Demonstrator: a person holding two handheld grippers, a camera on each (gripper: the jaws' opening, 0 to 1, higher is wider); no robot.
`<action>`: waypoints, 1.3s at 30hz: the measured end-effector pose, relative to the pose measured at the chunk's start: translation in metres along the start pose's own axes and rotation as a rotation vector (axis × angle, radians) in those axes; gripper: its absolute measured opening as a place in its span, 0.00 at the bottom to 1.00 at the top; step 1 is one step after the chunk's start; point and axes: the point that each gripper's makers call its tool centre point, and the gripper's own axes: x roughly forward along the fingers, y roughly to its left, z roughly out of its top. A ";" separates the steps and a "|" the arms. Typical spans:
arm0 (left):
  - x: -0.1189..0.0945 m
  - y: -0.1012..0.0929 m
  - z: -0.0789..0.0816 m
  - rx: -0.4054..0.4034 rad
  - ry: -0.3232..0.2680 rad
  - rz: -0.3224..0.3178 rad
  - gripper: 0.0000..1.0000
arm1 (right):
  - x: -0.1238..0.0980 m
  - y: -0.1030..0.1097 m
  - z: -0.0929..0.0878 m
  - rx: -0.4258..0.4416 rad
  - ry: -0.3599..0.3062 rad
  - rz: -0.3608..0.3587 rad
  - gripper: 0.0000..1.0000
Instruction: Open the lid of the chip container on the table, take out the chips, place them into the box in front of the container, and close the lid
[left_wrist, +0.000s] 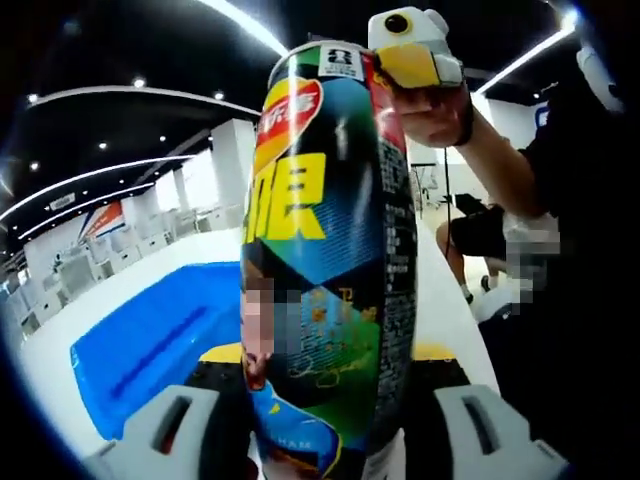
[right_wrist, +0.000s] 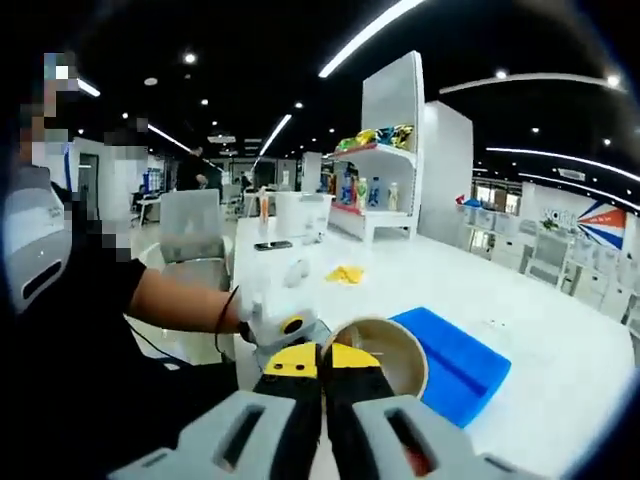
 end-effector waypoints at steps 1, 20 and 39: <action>0.001 0.000 -0.001 -0.010 -0.010 0.003 0.60 | 0.002 0.001 0.002 -0.013 0.010 0.003 0.00; 0.008 0.010 -0.003 -0.127 -0.192 0.088 0.60 | 0.042 0.024 0.011 -0.197 0.175 0.048 0.01; 0.005 0.010 -0.004 -0.163 -0.214 0.060 0.60 | 0.002 0.004 0.042 -0.191 -0.019 -0.040 0.17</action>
